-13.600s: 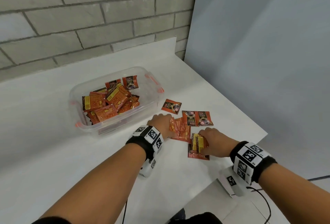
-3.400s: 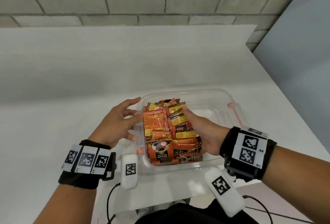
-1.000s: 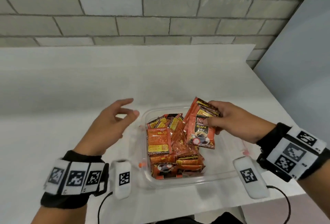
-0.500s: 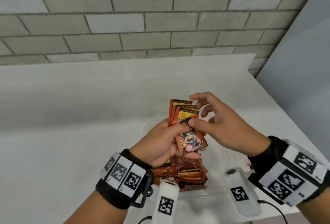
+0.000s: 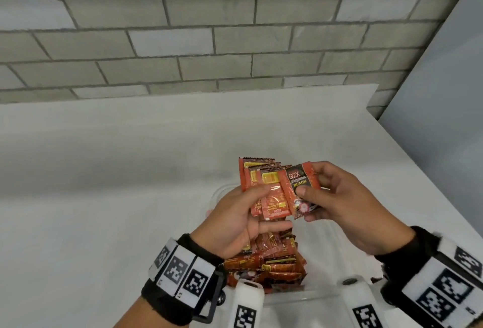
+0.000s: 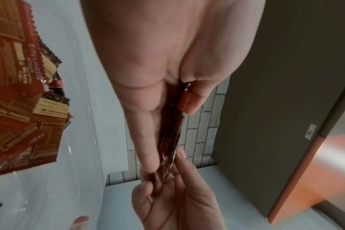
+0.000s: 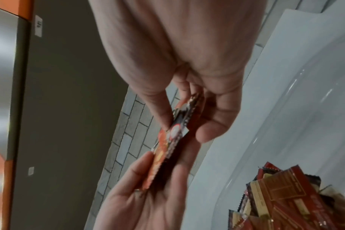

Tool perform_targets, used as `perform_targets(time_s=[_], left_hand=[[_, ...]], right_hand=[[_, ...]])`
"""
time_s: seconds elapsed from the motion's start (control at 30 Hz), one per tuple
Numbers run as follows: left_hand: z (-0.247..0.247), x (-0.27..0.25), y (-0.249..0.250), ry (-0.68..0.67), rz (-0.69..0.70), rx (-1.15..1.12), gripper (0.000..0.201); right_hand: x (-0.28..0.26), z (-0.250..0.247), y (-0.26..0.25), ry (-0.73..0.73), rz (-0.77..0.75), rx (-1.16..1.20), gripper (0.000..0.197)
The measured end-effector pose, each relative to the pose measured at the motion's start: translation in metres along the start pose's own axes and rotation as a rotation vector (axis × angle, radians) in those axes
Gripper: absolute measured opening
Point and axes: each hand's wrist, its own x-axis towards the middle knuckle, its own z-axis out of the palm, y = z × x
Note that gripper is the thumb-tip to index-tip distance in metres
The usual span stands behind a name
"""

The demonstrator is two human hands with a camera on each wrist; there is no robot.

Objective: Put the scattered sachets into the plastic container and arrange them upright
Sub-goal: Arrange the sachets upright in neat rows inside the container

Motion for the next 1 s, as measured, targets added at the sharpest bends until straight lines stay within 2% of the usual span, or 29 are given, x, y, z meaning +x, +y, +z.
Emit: perform_targets(time_s=[0.1, 0.23, 0.3, 0.5, 0.7, 0.77, 0.9, 1.0], left_hand=[[0.001, 0.001, -0.004, -0.003, 0.060, 0.133, 0.034], [0.003, 0.001, -0.003, 0.009, 0.052, 0.089, 0.024], [0.003, 0.002, -0.005, 0.005, 0.058, 0.141, 0.025], [0.004, 0.000, -0.009, -0.044, 0.084, 0.367, 0.050], [0.001, -0.001, -0.015, -0.071, 0.025, 0.486, 0.087], [0.002, -0.002, -0.013, -0.060, 0.050, 0.467, 0.079], [0.005, -0.008, -0.002, -0.013, 0.151, 0.272, 0.036], [0.000, -0.009, -0.003, -0.050, 0.085, -0.027, 0.035]], right_hand=[[0.001, 0.001, 0.000, 0.034, -0.002, 0.018, 0.028], [0.001, 0.002, 0.001, 0.096, -0.008, 0.039, 0.026], [0.002, 0.004, 0.001, 0.088, 0.015, 0.074, 0.025], [0.001, 0.013, 0.001, 0.032, 0.031, 0.038, 0.026], [0.000, 0.026, -0.004, -0.030, -0.013, 0.008, 0.026], [0.001, 0.030, -0.006, -0.046, -0.031, -0.032, 0.028], [0.000, 0.034, -0.014, -0.127, -0.068, -0.003, 0.033], [-0.002, 0.042, -0.017, -0.228, -0.084, -0.075, 0.036]])
